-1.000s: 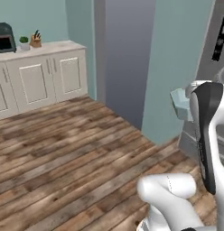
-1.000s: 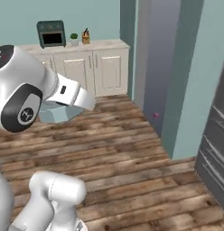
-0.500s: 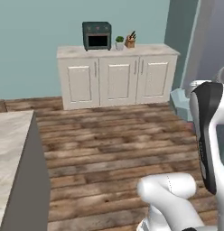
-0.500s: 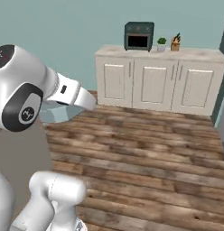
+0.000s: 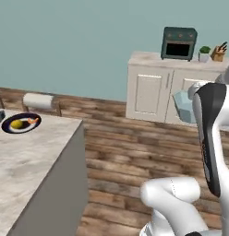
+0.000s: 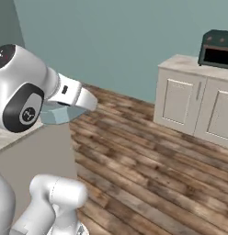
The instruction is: Retrieve the tupperware and aluminum foil from the cabinet and place them on the dining counter near the plate with lemon and shrimp to prepare for storing leftovers.
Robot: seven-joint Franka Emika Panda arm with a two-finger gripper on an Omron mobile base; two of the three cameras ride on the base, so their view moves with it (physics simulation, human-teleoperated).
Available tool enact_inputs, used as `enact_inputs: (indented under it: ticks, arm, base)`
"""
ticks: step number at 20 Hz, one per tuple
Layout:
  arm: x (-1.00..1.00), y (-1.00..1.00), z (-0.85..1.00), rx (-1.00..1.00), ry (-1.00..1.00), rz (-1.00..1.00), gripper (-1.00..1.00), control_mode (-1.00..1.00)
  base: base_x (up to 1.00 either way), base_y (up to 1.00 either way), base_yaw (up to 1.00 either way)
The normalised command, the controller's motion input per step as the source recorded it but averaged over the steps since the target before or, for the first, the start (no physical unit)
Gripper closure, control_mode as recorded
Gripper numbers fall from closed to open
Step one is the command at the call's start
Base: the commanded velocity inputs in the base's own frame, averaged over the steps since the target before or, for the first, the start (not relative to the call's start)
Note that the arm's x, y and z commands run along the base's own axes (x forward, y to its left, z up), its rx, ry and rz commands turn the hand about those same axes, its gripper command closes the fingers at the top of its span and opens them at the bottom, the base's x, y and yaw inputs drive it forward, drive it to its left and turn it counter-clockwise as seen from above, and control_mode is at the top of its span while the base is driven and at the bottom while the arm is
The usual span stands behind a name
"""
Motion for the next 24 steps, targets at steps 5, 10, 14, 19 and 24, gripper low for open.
enact_inputs:
  ticks: [5,10,14,19,24]
  arm:
    - [0.00,0.00,0.00,0.00,0.00,0.00,1.00,1.00]
    - [0.00,0.00,0.00,0.00,0.00,0.00,1.00,1.00]
    - [0.00,0.00,0.00,0.00,0.00,0.00,1.00,1.00]
    - [0.00,0.00,0.00,0.00,0.00,0.00,1.00,1.00]
    - [0.00,0.00,0.00,0.00,0.00,0.00,1.00,1.00]
  base:
    - [1.00,-0.28,0.55]
    - [1.00,-0.30,0.55]
    - [1.00,-0.28,0.59]
    - [1.00,-0.34,0.60]
    - [0.77,-0.60,0.58]
